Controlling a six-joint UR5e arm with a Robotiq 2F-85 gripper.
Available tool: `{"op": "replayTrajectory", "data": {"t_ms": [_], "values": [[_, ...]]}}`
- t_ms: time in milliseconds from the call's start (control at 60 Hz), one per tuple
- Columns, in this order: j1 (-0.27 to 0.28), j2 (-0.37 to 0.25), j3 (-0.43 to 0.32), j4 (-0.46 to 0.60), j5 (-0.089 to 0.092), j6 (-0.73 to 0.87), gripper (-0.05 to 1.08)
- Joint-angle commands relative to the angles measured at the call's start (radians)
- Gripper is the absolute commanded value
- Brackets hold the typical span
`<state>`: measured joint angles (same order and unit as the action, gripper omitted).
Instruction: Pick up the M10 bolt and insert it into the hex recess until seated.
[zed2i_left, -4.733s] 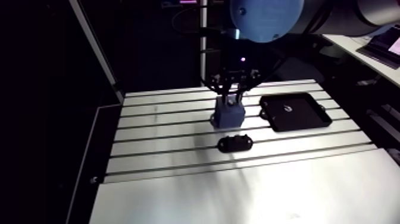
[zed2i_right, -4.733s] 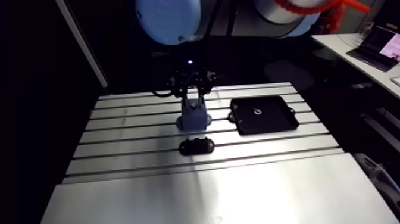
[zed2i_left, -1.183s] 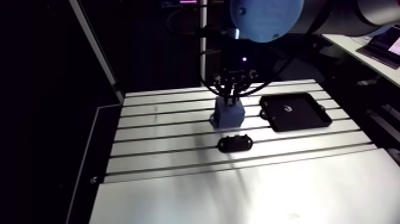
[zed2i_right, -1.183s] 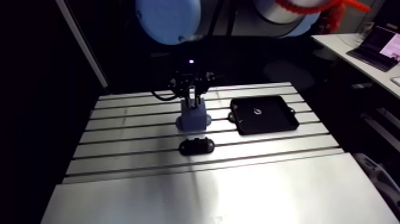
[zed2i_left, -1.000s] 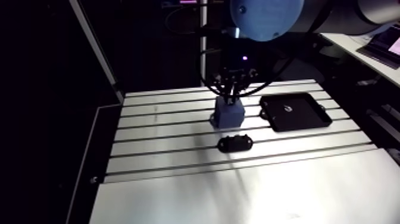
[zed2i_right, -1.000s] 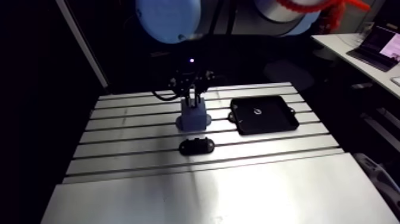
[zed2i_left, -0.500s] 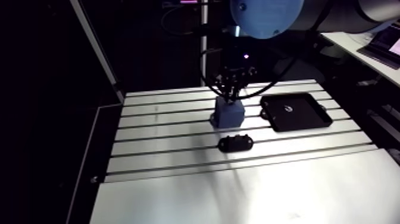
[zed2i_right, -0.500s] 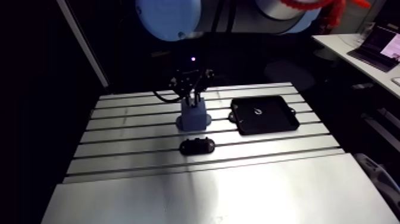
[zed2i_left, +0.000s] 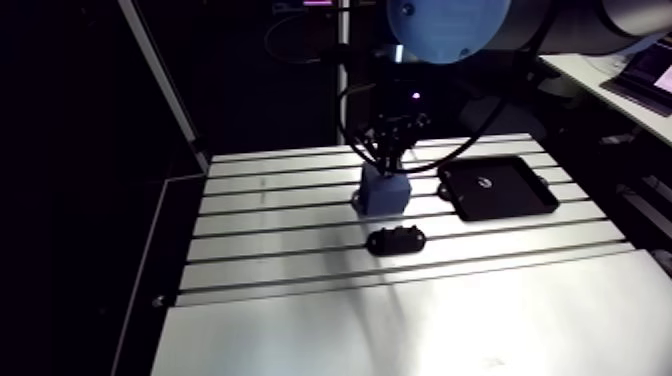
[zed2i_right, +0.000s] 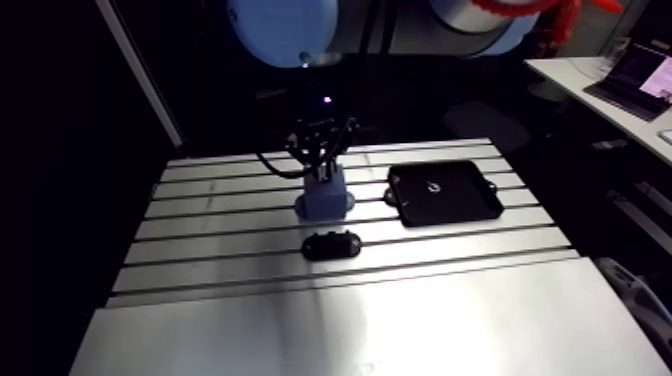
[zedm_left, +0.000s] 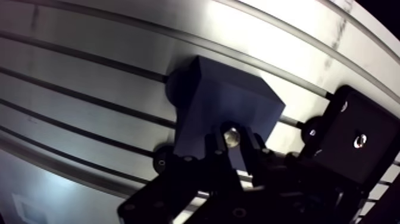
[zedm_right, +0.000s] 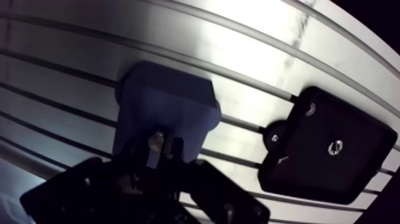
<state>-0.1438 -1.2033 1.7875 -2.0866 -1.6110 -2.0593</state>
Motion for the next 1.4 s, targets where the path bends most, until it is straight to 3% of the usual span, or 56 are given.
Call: {"op": "replayTrajectory", "data": {"t_ms": [17, 1400], "values": [[-0.002, 0.0, -0.001, 0.001, 0.0, -0.027, 0.74], [0.0, 0.0, -0.01, 0.001, 0.007, -0.212, 0.73]]}}
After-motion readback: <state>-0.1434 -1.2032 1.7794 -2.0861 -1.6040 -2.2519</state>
